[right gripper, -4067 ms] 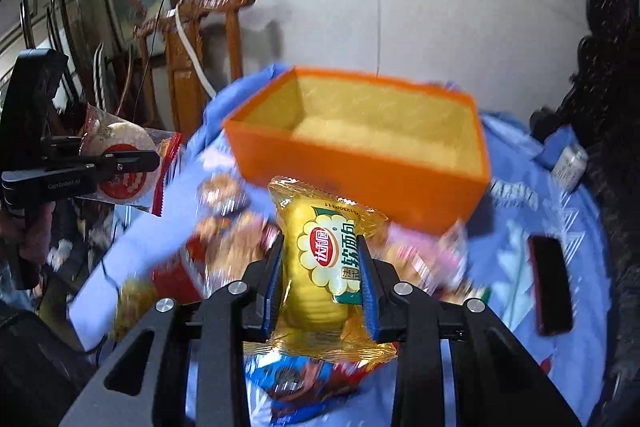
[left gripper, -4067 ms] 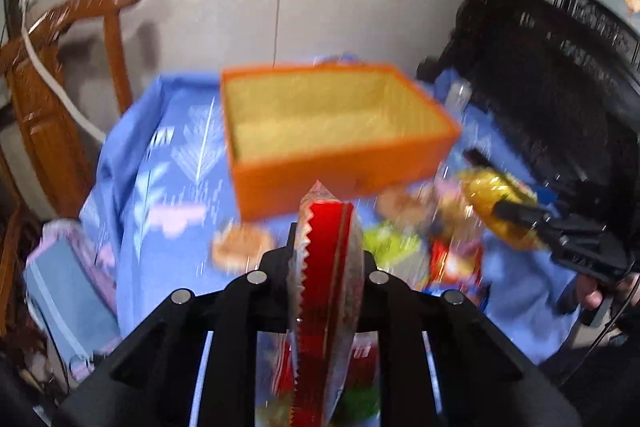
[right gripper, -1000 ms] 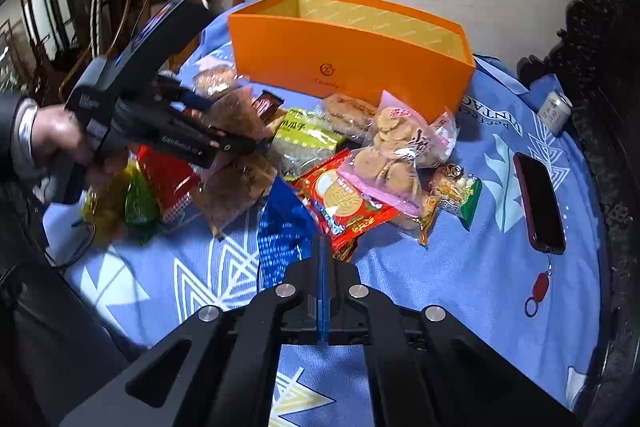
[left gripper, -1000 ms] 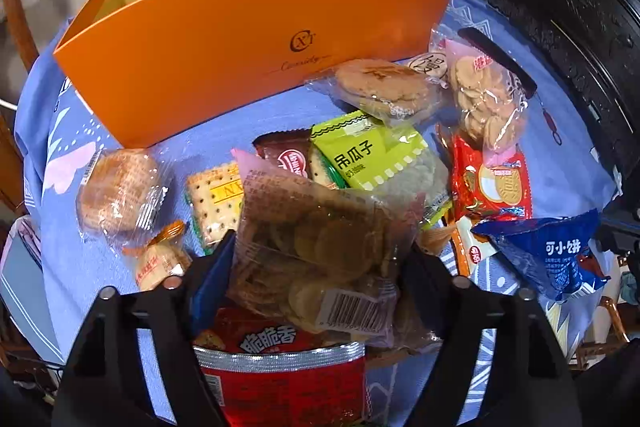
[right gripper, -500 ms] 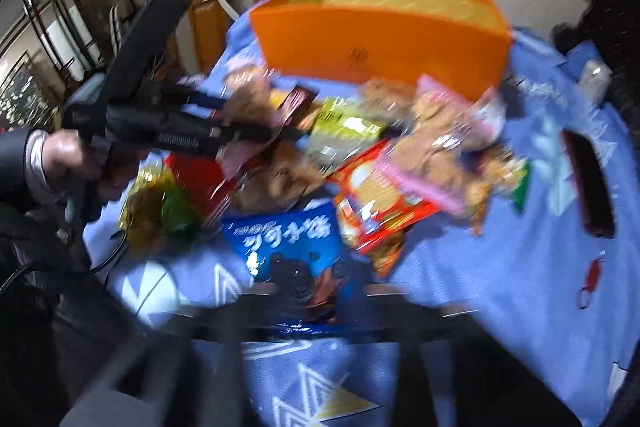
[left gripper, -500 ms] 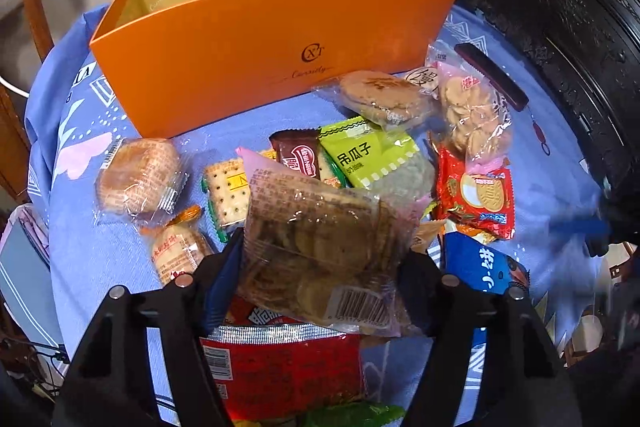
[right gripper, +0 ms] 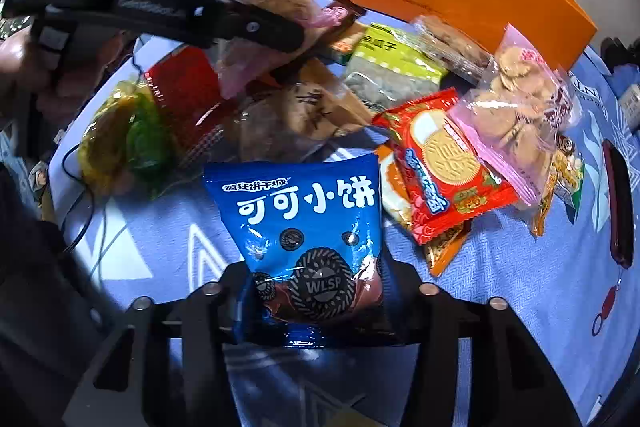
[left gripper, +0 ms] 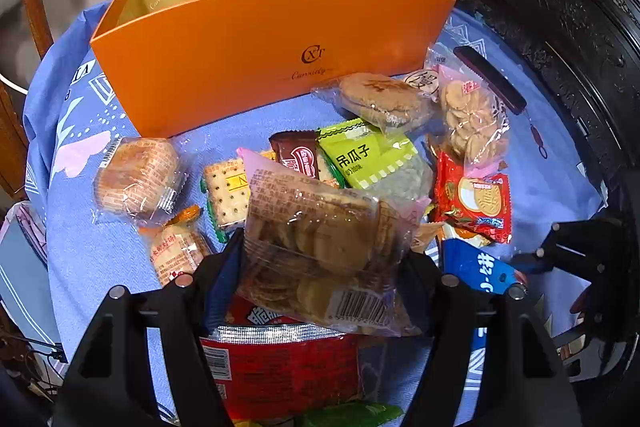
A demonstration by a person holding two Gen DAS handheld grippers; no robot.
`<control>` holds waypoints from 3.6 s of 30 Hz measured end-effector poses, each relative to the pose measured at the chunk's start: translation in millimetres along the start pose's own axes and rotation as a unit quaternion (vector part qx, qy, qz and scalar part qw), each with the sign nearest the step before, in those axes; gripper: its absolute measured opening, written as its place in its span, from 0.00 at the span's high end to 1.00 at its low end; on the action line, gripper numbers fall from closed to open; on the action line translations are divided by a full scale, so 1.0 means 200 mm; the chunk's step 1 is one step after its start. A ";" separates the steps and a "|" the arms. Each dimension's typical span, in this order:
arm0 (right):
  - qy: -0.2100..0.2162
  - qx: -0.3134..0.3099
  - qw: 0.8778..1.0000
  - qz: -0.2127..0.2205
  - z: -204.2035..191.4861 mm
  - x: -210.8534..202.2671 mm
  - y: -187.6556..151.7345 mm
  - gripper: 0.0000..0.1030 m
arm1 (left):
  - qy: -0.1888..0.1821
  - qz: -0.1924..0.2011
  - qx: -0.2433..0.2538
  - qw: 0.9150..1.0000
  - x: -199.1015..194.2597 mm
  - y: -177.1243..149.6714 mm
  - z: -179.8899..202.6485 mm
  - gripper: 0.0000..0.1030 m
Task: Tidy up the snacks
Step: 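Grasp the blue biscuit bag with the right gripper while the left grasps a cookie bag, then lower both bags into the orange box and open both grippers, then grasp the pink cookie bag with the right gripper while the left grasps a bread roll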
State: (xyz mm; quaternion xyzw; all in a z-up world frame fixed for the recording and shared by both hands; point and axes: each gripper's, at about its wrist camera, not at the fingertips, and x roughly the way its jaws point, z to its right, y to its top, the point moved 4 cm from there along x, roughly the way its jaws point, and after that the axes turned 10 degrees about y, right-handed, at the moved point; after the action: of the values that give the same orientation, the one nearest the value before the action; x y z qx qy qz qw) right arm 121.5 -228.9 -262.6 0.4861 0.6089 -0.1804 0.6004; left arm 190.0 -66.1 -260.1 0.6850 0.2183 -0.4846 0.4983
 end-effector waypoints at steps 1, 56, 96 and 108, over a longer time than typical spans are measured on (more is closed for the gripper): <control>0.000 0.001 1.000 0.005 0.00 -0.02 0.00 0.54 | -0.001 0.001 -0.001 1.000 -0.01 0.00 0.00 0.35; -0.110 0.120 0.948 0.274 0.62 -0.74 0.95 0.15 | 0.076 0.114 -0.130 0.982 -0.45 0.95 -0.39 0.04; -0.104 0.242 0.959 0.106 0.54 -0.08 0.35 0.54 | 0.125 -0.002 -0.178 0.976 -0.34 0.04 -0.54 0.04; -0.048 0.227 0.956 0.181 0.40 -0.30 0.44 0.54 | 0.122 -0.011 -0.126 0.984 -0.03 0.12 -0.53 0.04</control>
State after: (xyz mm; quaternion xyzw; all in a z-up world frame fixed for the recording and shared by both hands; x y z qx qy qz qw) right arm 225.8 -275.0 -192.6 0.7022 0.4240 -0.2254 0.5256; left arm 253.2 20.6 -239.4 0.6682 0.3449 -0.3712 0.5448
